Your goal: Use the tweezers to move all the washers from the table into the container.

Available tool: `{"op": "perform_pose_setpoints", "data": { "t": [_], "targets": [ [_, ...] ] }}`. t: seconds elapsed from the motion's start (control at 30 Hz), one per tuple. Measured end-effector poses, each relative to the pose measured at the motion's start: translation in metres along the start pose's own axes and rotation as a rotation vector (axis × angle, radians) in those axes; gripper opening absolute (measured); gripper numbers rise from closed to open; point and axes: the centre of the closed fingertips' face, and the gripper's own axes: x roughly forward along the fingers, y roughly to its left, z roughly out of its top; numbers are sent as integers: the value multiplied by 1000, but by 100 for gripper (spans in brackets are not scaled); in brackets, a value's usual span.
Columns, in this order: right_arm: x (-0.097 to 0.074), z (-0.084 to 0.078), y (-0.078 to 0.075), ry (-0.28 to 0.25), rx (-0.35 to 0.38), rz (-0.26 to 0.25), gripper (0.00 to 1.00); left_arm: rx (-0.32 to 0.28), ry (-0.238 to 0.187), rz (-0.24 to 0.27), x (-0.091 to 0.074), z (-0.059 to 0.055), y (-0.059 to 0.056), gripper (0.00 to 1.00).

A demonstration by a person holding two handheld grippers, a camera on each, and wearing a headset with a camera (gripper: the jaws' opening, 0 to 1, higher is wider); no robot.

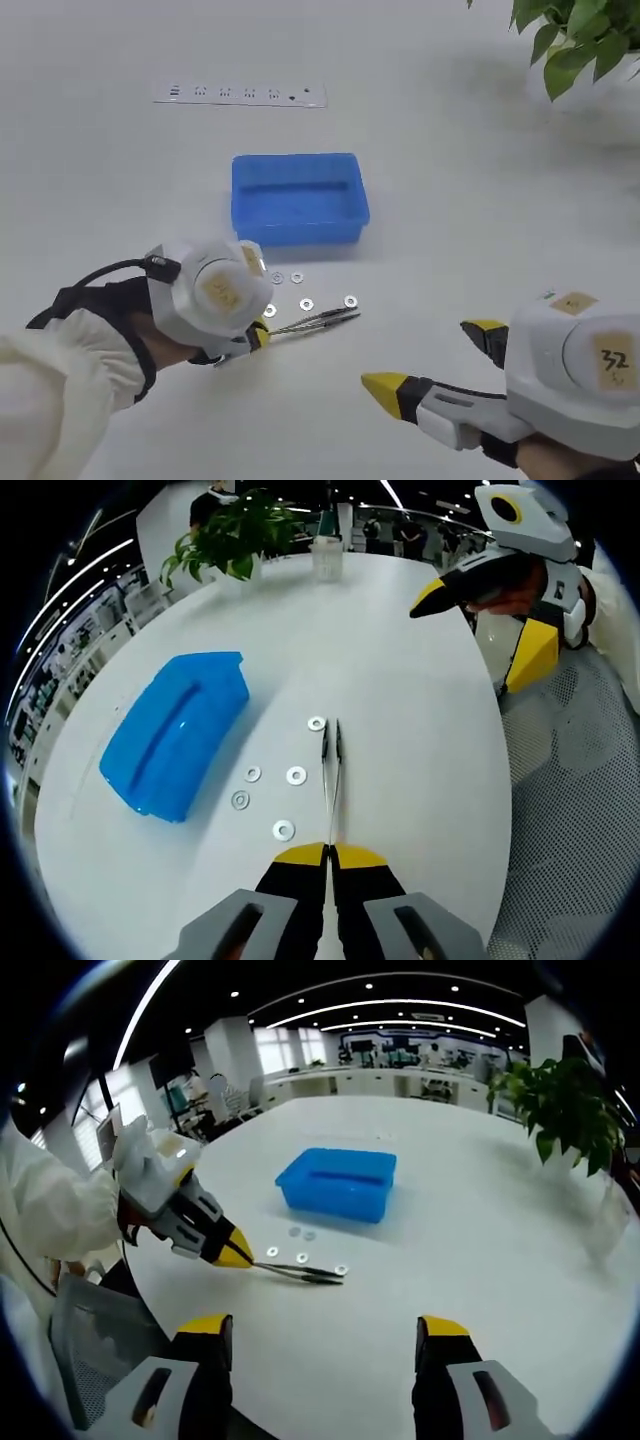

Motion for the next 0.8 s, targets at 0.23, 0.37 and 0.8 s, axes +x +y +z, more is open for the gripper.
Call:
{"op": "perform_pose_setpoints", "data": {
  "t": [0.23,0.37,0.8],
  "targets": [
    [-1,4,6,-6,-26,19,70,-18,-47,28,-19,14,-3,0],
    [-2,7,11,-10,-41,34,69,-25,-88,45,-31,27,-7,0],
    [14,14,50,18,-180,215,49,1,-146,67,-61,45,-24,0]
  ]
}}
